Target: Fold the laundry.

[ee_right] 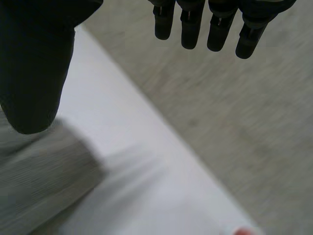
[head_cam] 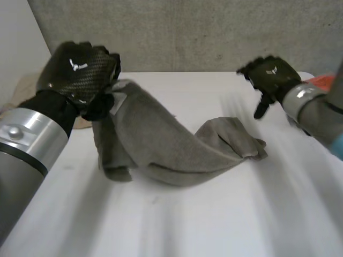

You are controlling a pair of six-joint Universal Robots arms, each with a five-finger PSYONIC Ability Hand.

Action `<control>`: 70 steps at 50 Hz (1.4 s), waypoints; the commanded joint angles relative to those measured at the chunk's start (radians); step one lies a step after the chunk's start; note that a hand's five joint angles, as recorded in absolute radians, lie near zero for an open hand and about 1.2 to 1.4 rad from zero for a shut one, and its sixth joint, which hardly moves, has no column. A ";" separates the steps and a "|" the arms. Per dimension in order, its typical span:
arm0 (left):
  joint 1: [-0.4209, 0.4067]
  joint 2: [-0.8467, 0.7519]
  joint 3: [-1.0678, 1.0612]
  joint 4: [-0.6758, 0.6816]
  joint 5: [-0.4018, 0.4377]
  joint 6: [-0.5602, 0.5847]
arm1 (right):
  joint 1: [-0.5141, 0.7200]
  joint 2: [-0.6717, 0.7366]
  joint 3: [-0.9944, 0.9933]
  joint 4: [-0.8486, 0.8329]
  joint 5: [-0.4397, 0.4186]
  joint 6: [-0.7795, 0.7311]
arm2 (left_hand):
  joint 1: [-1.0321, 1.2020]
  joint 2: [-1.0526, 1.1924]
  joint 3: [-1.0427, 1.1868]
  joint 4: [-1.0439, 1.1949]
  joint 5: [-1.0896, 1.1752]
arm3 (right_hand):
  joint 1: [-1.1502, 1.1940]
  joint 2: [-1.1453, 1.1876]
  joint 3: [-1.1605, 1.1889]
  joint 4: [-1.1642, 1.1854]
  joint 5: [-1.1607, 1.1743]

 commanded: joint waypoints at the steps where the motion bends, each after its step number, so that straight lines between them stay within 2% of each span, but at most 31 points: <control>1: -0.043 0.045 0.058 -0.013 0.004 -0.022 | -0.054 -0.072 0.174 0.237 -0.110 0.019 | 0.236 0.200 0.207 0.198 0.240 | 0.023 0.039 0.038 0.040 0.026; 6: -0.085 0.055 0.084 -0.019 -0.009 -0.021 | -0.039 -0.030 0.274 0.148 -0.177 0.083 | 0.236 0.200 0.207 0.198 0.240 | 0.023 0.039 0.038 0.040 0.026; 9: -0.097 0.065 0.089 -0.022 -0.015 -0.022 | -0.017 0.021 0.283 0.062 -0.173 0.128 | 0.236 0.200 0.207 0.198 0.240 | 0.023 0.039 0.038 0.040 0.026; 13: -0.108 0.082 0.089 -0.024 -0.026 -0.022 | 0.026 0.119 0.251 -0.061 -0.124 0.203 | 0.236 0.200 0.207 0.198 0.240 | 0.196 0.212 0.210 0.213 0.198; 20: -0.091 0.094 0.072 -0.024 -0.033 -0.024 | 0.064 0.273 0.112 -0.113 -0.015 0.239 | 0.236 0.200 0.207 0.198 0.240 | 0.829 0.845 0.844 0.847 0.832; 22: -0.070 0.094 0.060 -0.021 -0.030 -0.025 | 0.066 0.299 0.064 -0.107 0.005 0.232 | 0.236 0.200 0.207 0.198 0.240 | 1.169 1.185 1.184 1.187 1.172; 29: 0.018 0.074 0.050 0.008 -0.003 -0.025 | 0.064 0.242 -0.048 -0.161 0.062 0.165 | 0.236 0.200 0.207 0.198 0.240 | 1.171 1.187 1.186 1.189 1.174; 32: 0.102 -0.009 0.084 0.079 0.036 -0.021 | 0.061 0.170 -0.114 -0.228 0.064 0.113 | 0.236 0.200 0.207 0.198 0.240 | 1.171 1.187 1.186 1.189 1.174; 33: 0.140 -0.058 0.123 0.134 0.054 -0.022 | 0.061 0.144 -0.153 -0.287 0.067 0.096 | 0.236 0.200 0.207 0.198 0.240 | 1.171 1.187 1.186 1.189 1.174; 36: 0.182 -0.138 0.205 0.230 0.065 -0.025 | 0.058 0.124 -0.210 -0.421 0.070 0.091 | 0.236 0.200 0.207 0.198 0.240 | 1.171 1.187 1.186 1.189 1.174; 37: 0.205 -0.185 0.277 0.298 0.063 -0.028 | 0.058 0.115 -0.244 -0.528 0.080 0.097 | 0.236 0.200 0.207 0.198 0.240 | 1.171 1.187 1.186 1.189 1.174; 41: 0.228 -0.268 0.455 0.444 0.063 -0.040 | 0.058 0.092 -0.292 -0.781 0.125 0.094 | 0.236 0.200 0.207 0.198 0.240 | 1.171 1.187 1.186 1.189 1.174; 45: 0.234 -0.296 0.559 0.508 0.059 -0.095 | 0.047 0.069 -0.298 -0.917 0.104 0.093 | 0.236 0.200 0.207 0.198 0.240 | 1.171 1.187 1.186 1.189 1.174; 52: 0.248 -0.306 0.512 0.458 0.051 -0.194 | 0.035 0.040 -0.235 -0.773 0.016 0.090 | 0.236 0.200 0.207 0.198 0.240 | 1.171 1.187 1.186 1.189 1.174; 56: 0.283 -0.339 0.348 0.444 0.048 -0.228 | 0.012 0.018 -0.132 -0.675 -0.019 0.087 | 0.236 0.200 0.207 0.198 0.240 | 1.171 1.187 1.186 1.189 1.174; 62: 0.335 -0.420 0.169 0.491 0.051 -0.232 | -0.008 0.014 0.095 -0.509 -0.128 0.058 | 0.236 0.200 0.207 0.198 0.240 | 1.171 1.187 1.186 1.189 1.174; 66: 0.352 -0.486 0.090 0.518 0.054 -0.232 | -0.006 0.069 0.196 -0.423 -0.183 0.018 | 0.236 0.200 0.207 0.198 0.240 | 1.171 1.187 1.186 1.189 1.174; 70: 0.348 -0.533 0.063 0.521 0.071 -0.225 | -0.011 0.150 0.211 -0.360 -0.177 0.002 | 0.236 0.200 0.207 0.198 0.240 | 1.171 1.187 1.186 1.189 1.174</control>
